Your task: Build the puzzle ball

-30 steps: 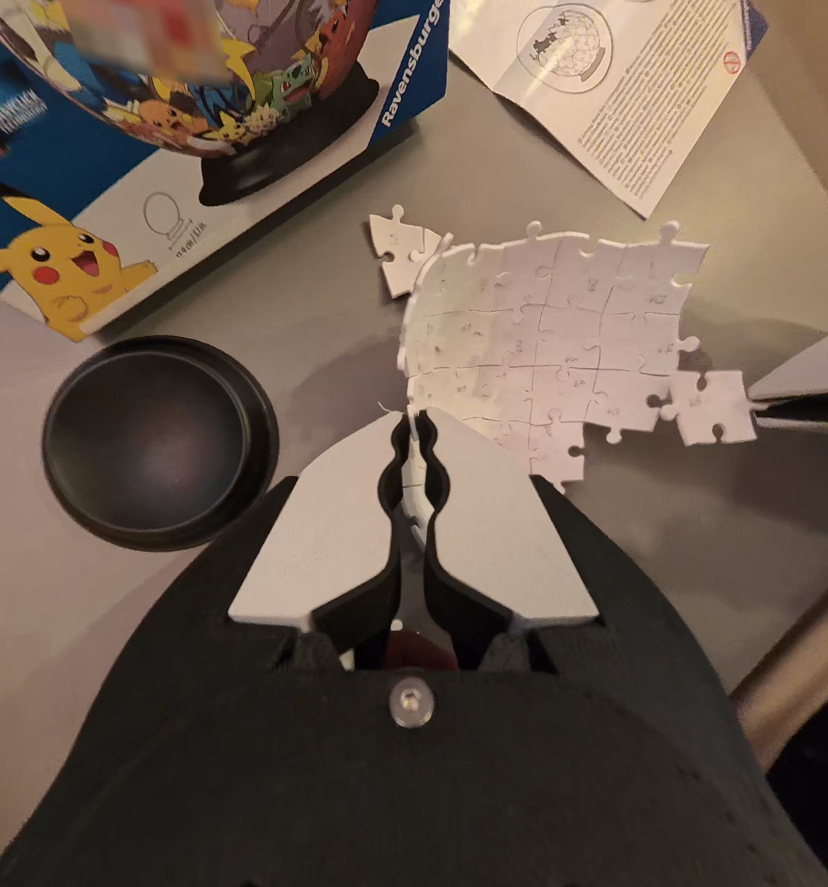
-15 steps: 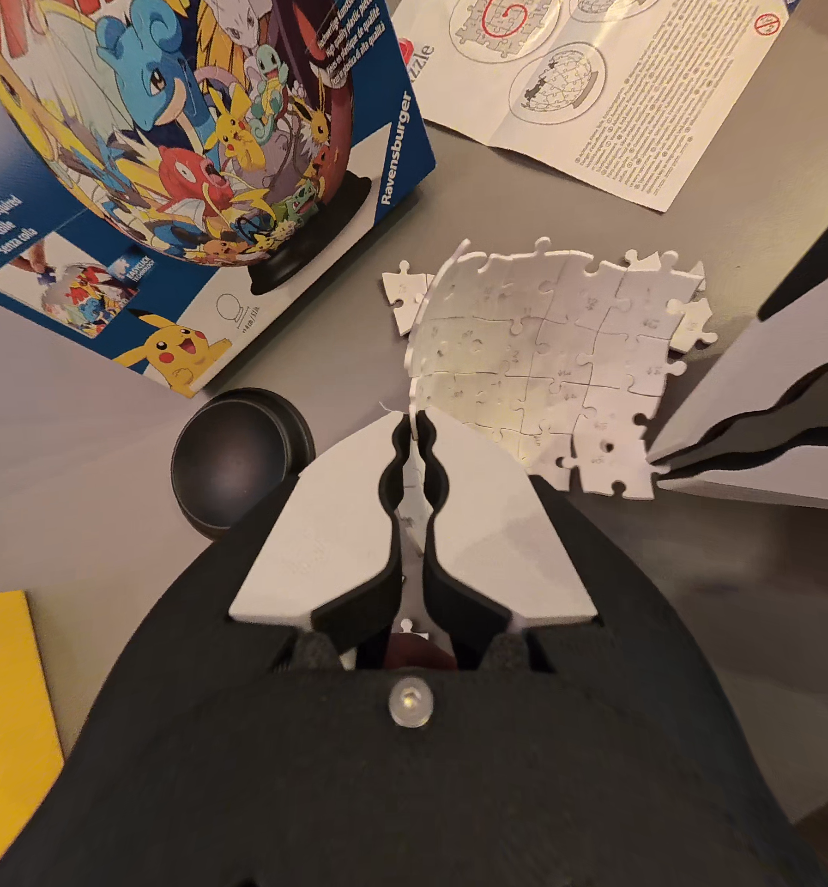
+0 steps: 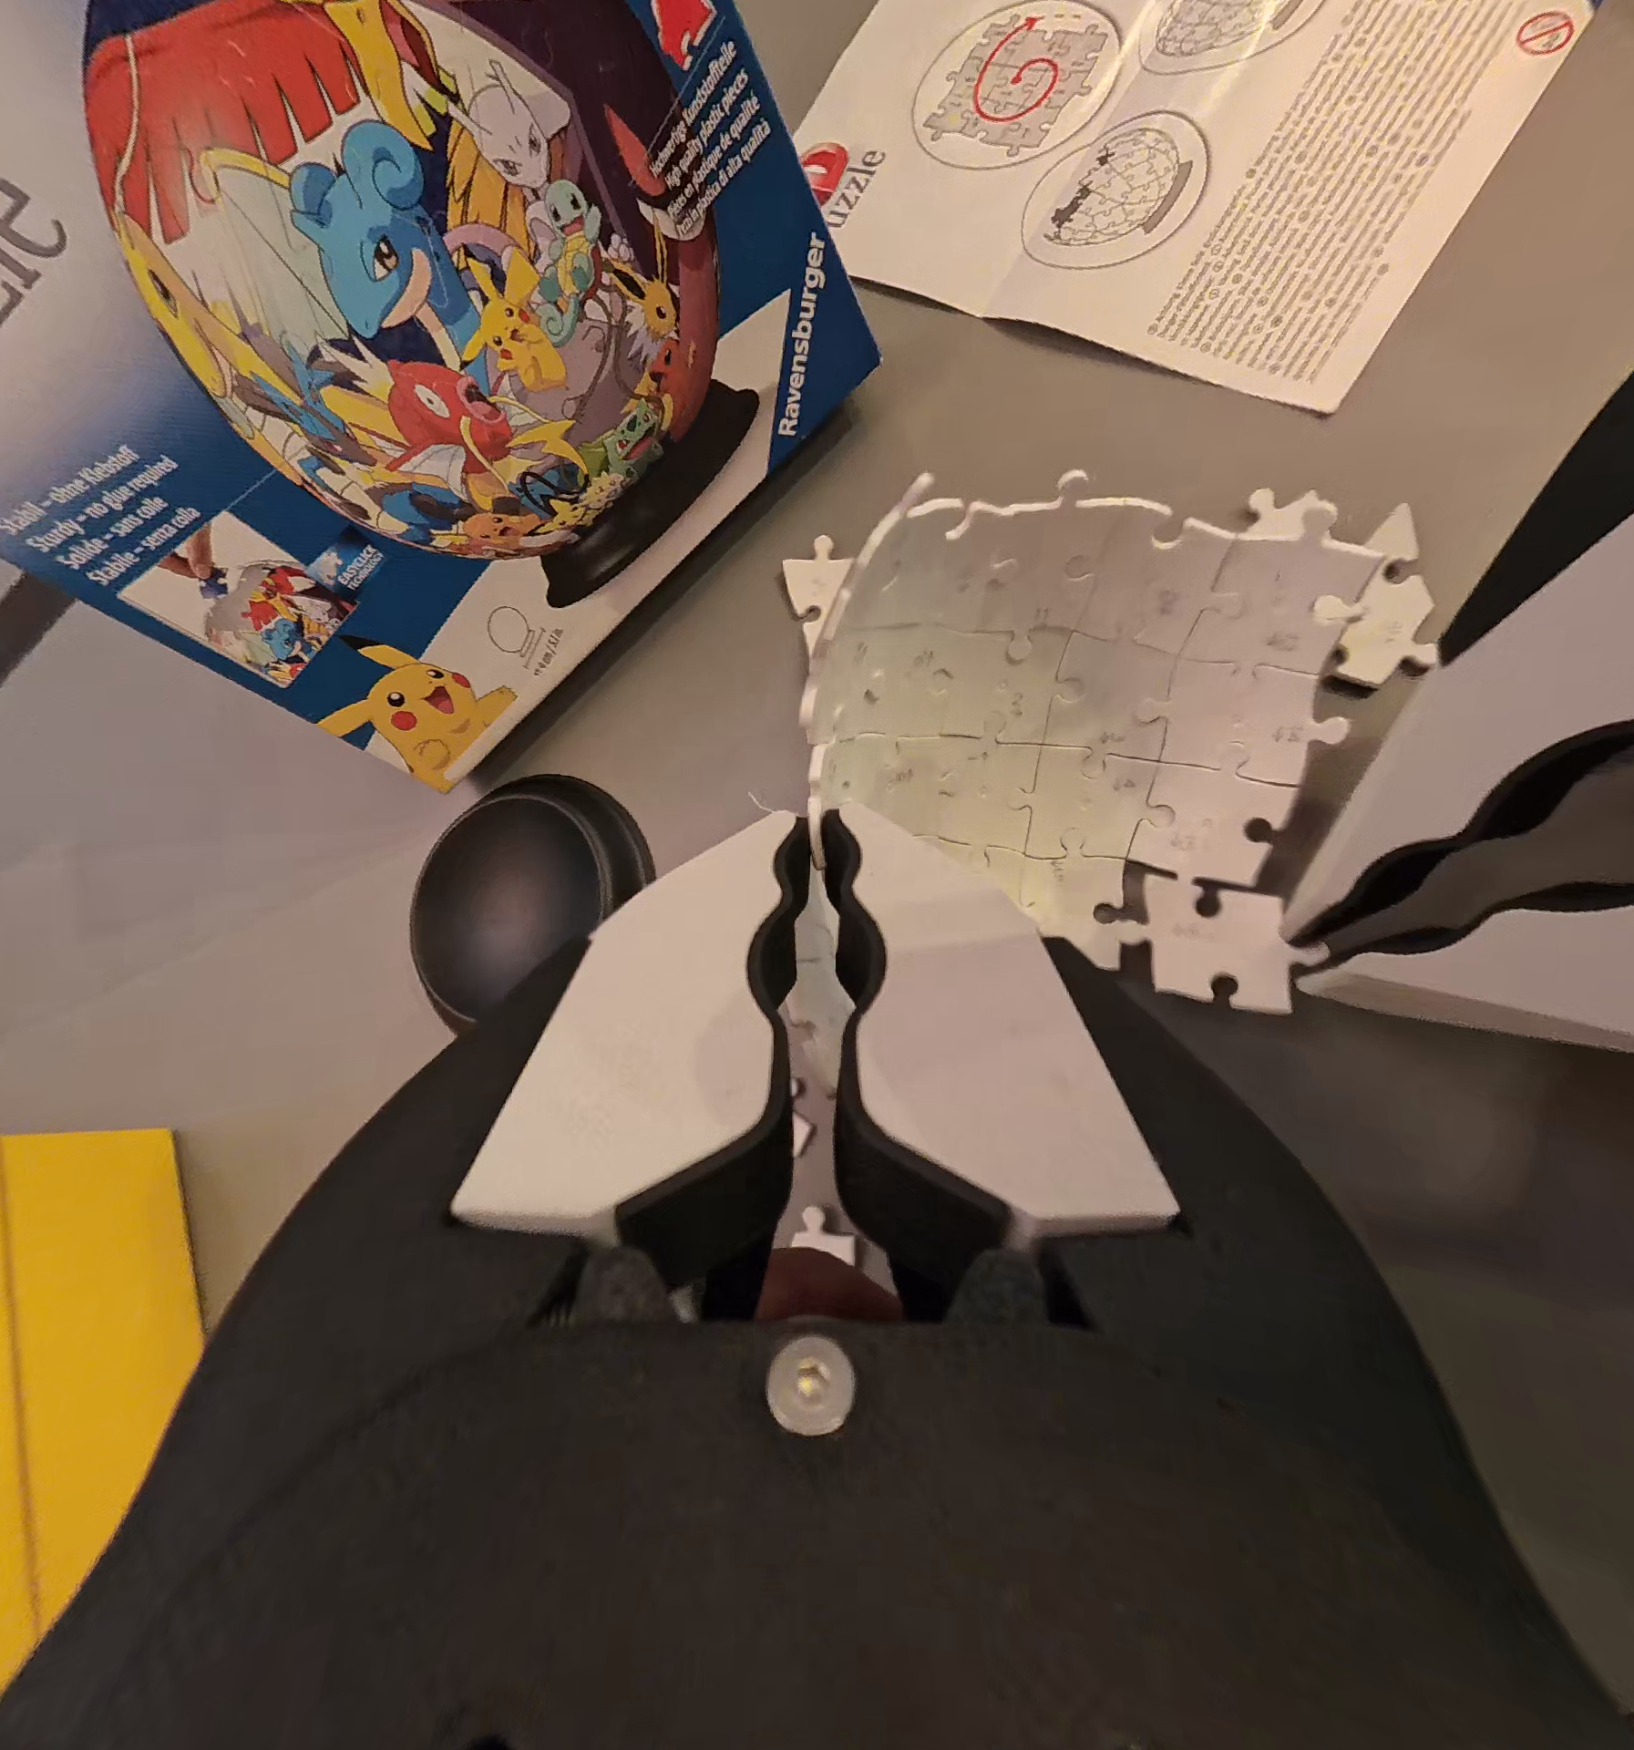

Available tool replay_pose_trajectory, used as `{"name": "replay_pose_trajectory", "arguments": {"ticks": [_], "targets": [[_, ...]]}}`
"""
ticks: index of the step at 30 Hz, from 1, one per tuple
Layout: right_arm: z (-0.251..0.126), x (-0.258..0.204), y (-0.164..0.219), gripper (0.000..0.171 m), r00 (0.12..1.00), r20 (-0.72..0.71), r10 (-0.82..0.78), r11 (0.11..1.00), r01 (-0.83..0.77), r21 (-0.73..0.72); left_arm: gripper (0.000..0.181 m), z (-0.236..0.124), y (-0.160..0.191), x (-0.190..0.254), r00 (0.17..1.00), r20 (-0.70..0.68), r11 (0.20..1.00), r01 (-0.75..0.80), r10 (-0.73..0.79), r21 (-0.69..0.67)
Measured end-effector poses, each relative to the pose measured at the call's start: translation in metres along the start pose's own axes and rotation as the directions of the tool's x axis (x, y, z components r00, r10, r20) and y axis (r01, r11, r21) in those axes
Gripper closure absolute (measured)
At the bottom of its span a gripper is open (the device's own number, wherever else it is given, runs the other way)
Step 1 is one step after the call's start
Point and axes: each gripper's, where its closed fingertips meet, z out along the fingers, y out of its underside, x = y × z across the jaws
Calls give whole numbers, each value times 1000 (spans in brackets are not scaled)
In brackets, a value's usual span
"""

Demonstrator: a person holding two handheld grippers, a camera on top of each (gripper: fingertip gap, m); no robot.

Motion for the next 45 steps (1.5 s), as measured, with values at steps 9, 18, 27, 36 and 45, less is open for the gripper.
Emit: {"name": "replay_pose_trajectory", "arguments": {"ticks": [9, 18, 27, 36, 45], "targets": [[-1, -5, -6, 169, 996, -29, 79, 996, -78, 50, 179, -2, 1, -3, 1000, 29, 1000, -1, 1, 15], [4, 2, -6, 169, 992, -72, 102, 995, -100, 23, 179, -5, -3, 0, 999, 48, 999, -25, 24, 34], [8, 4, -5, 168, 988, -86, 130, 991, -129, 21, 179, -7, -4, 1, 998, 49, 998, -35, 32, 45], [0, 2, -6, 157, 990, -113, 91, 996, -90, 13, 179, -8, -4, 3, 998, 52, 998, -42, 39, 50], [12, 19, -21, 171, 986, -155, 57, 996, -45, 80, 179, -9, -6, 3, 998, 54, 998, -41, 38, 57]]}}
